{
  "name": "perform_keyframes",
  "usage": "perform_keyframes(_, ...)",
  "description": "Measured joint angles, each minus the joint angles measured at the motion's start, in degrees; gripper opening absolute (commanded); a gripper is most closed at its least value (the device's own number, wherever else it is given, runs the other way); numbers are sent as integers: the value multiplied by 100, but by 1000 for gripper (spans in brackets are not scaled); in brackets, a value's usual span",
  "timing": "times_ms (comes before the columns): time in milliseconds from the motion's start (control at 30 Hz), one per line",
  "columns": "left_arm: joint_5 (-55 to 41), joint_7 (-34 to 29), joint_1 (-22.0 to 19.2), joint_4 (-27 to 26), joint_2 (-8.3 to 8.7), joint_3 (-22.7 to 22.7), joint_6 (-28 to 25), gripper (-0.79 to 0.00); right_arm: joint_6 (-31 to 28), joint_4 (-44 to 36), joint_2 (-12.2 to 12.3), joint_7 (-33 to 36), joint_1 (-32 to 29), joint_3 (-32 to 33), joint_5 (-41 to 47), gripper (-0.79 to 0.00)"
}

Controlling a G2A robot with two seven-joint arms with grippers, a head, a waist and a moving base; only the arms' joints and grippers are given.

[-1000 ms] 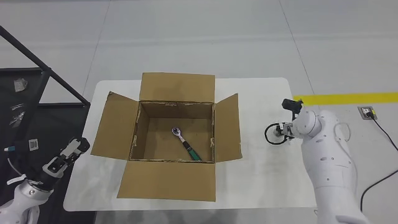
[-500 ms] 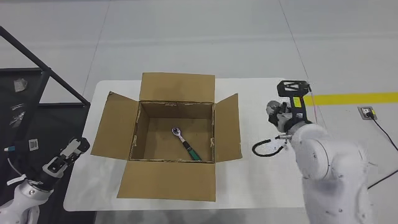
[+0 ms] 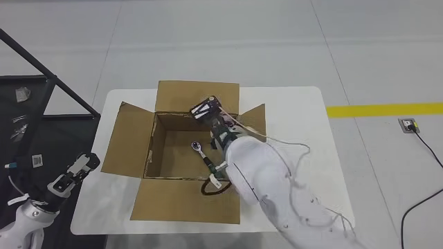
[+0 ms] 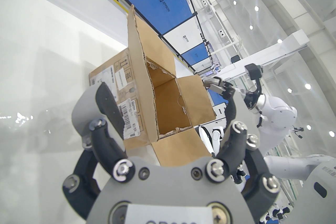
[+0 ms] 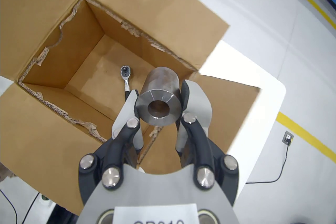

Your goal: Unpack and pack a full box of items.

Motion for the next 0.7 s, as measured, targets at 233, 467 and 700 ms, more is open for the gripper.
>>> perform_keyframes(233, 0, 0, 0, 0, 0, 0, 0, 0, 306, 3189, -706, -477, 1291, -984, 1115, -785)
perform_keyframes(467, 0, 0, 0, 0, 0, 0, 0, 0, 112, 5348, -1292, -1235, 1697, -1357, 2028, -785)
perform_keyframes(700, 0, 0, 0, 0, 0, 0, 0, 0, 144, 6565, -1685, -1693, 1936, -1429, 2381, -785)
